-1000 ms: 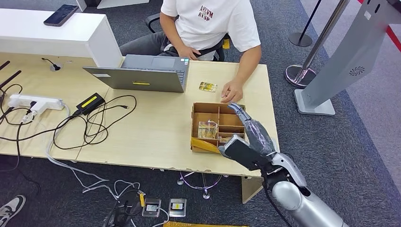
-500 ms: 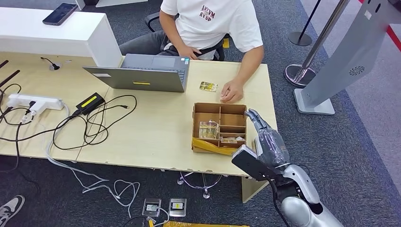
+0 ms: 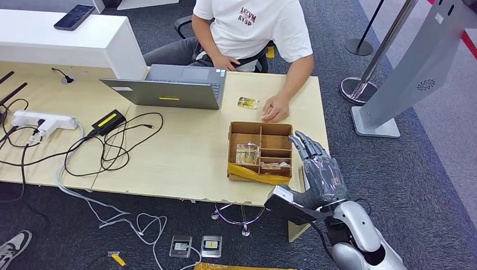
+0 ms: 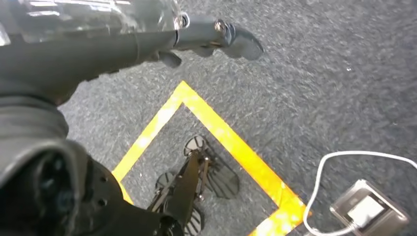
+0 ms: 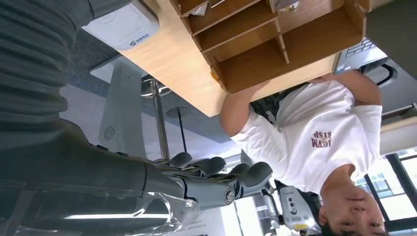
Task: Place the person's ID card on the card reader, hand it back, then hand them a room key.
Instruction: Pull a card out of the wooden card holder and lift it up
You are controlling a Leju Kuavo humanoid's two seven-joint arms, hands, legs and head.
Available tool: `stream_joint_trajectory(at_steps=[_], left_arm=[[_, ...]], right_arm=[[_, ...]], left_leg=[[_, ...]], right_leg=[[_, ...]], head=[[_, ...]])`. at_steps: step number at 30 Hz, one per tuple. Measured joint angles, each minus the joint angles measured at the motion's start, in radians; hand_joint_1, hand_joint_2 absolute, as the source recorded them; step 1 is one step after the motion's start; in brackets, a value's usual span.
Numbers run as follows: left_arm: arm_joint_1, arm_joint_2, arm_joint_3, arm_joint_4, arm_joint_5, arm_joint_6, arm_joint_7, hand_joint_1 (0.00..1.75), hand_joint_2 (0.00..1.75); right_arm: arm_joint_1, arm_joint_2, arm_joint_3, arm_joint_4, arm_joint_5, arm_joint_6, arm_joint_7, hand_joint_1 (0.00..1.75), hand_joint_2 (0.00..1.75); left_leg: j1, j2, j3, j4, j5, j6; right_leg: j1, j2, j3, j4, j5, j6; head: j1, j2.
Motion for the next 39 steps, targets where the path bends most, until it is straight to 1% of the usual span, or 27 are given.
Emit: stream_joint_trajectory(at_steps=[5, 10, 13, 20, 26, 30, 39], left_arm=[[-0.063, 0.034, 0.009, 0.185, -0.010, -0.014, -0.015, 0.00, 0.00], [-0.096, 0.058, 0.010, 0.308, -0.010, -0.006, 0.000, 0.00, 0.00], [-0.103, 0.066, 0.010, 0.353, -0.010, -0.004, 0.013, 0.00, 0.00], [-0.114, 0.075, 0.010, 0.414, -0.013, -0.001, 0.036, 0.00, 0.00], [-0.116, 0.077, 0.010, 0.433, -0.015, -0.001, 0.040, 0.00, 0.00], [-0.119, 0.078, 0.008, 0.453, -0.021, -0.002, 0.042, 0.00, 0.00], [-0.119, 0.083, 0.005, 0.467, -0.029, -0.002, 0.061, 0.00, 0.00]], right_arm=[[-0.019, 0.011, 0.031, 0.009, 0.021, 0.010, -0.002, 0.00, 1.75], [-0.056, 0.035, 0.088, 0.053, 0.079, -0.009, -0.003, 0.00, 1.75], [-0.065, 0.052, 0.115, 0.087, 0.110, -0.039, 0.006, 0.00, 1.75], [-0.086, 0.102, 0.168, 0.201, 0.149, -0.129, 0.018, 0.00, 1.75], [-0.100, 0.131, 0.187, 0.276, 0.150, -0.149, 0.019, 0.00, 1.75], [-0.126, 0.171, 0.204, 0.405, 0.140, -0.183, 0.036, 0.00, 1.75], [-0.162, 0.193, 0.213, 0.544, 0.108, -0.222, 0.043, 0.00, 1.75]], left_leg=[[0.000, 0.000, -0.001, 0.000, 0.000, 0.000], [0.000, 0.000, -0.001, 0.000, 0.000, 0.000], [0.000, 0.000, -0.001, 0.000, 0.000, 0.000], [0.000, 0.000, -0.001, 0.000, 0.000, 0.000], [0.000, 0.000, -0.001, 0.000, 0.000, 0.000], [0.000, 0.000, -0.001, 0.000, 0.000, 0.000], [0.000, 0.000, 0.000, 0.000, 0.000, 0.000]], right_leg=[[0.000, 0.001, 0.000, 0.000, 0.000, 0.000], [0.000, 0.000, -0.001, 0.000, 0.000, 0.000], [0.000, 0.000, -0.001, 0.000, 0.000, 0.000], [0.000, 0.000, -0.001, 0.000, 0.000, 0.000], [0.000, 0.001, -0.001, 0.000, 0.000, 0.000], [0.000, 0.000, -0.001, 0.000, 0.000, 0.000], [0.000, 0.001, -0.001, 0.000, 0.000, 0.000]], head=[[0.000, 0.000], [0.000, 0.000], [0.000, 0.000], [0.000, 0.000], [0.000, 0.000], [0.000, 0.000], [0.000, 0.000]])
